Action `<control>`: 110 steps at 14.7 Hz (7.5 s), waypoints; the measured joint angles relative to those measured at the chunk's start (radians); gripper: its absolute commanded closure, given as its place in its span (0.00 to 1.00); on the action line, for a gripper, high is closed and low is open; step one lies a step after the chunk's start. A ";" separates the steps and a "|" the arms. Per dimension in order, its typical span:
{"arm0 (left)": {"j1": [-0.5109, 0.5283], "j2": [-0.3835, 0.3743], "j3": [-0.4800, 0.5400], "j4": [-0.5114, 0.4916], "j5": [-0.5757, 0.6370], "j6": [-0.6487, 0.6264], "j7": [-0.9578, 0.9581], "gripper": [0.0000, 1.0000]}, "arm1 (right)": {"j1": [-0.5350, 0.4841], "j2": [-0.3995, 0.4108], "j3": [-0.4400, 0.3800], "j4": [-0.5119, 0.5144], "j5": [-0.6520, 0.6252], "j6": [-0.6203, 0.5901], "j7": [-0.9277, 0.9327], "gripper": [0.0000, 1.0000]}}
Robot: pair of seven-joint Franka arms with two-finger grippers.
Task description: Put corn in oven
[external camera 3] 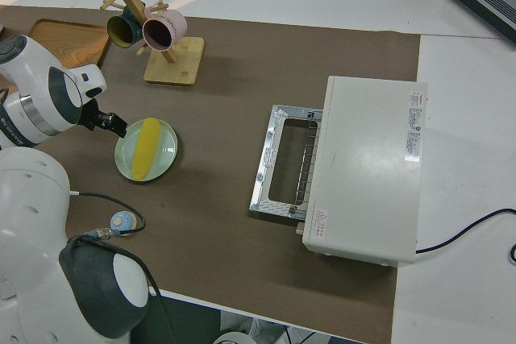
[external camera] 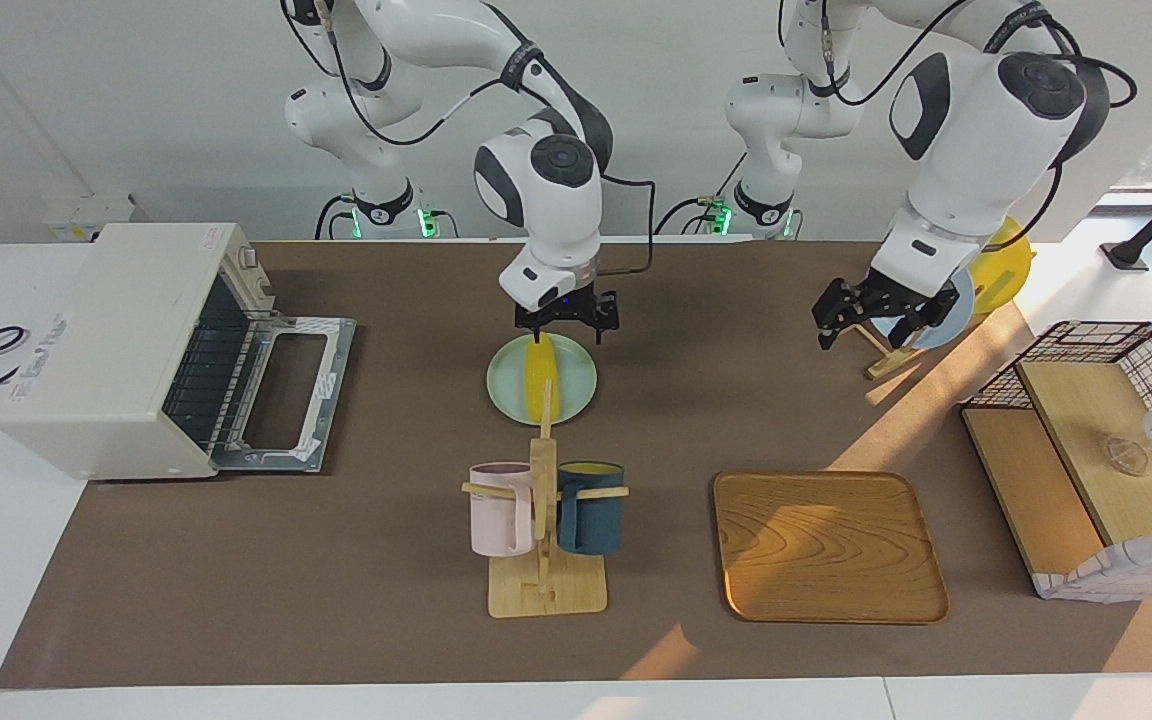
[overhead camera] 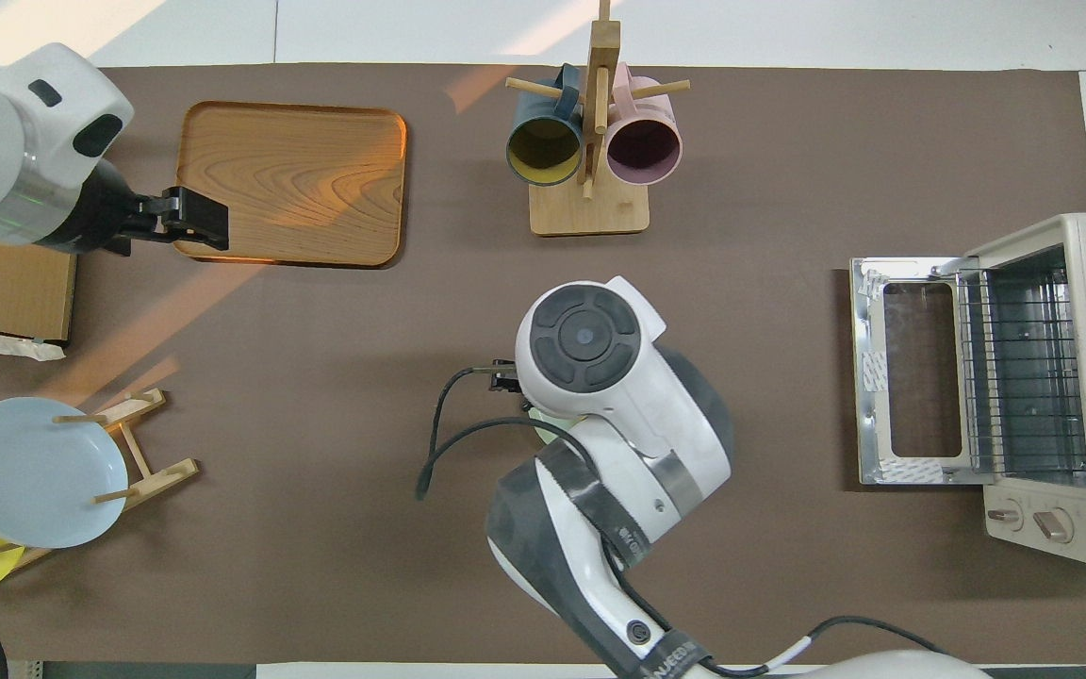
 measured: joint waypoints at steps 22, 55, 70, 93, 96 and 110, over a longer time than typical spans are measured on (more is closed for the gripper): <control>0.007 -0.123 -0.003 -0.125 0.011 -0.080 0.036 0.00 | 0.009 0.049 -0.020 0.103 -0.204 -0.242 -0.070 1.00; 0.010 -0.125 -0.003 -0.125 0.011 -0.080 0.036 0.00 | -0.647 -0.160 -0.011 -0.151 -0.190 -0.154 -0.807 1.00; 0.010 -0.125 -0.003 -0.125 0.011 -0.080 0.036 0.00 | -0.606 -0.081 -0.015 -0.334 -0.179 0.122 -0.642 1.00; 0.010 -0.125 -0.003 -0.125 0.011 -0.080 0.036 0.00 | -0.750 -0.301 0.014 0.165 -0.098 -0.600 -1.049 0.00; 0.010 -0.125 -0.003 -0.125 0.011 -0.080 0.036 0.00 | -0.749 -0.297 0.014 0.187 -0.085 -0.600 -0.978 0.00; 0.011 -0.125 -0.003 -0.125 0.011 -0.080 0.036 0.00 | -0.682 -0.263 0.023 0.243 -0.076 -0.637 -0.890 0.00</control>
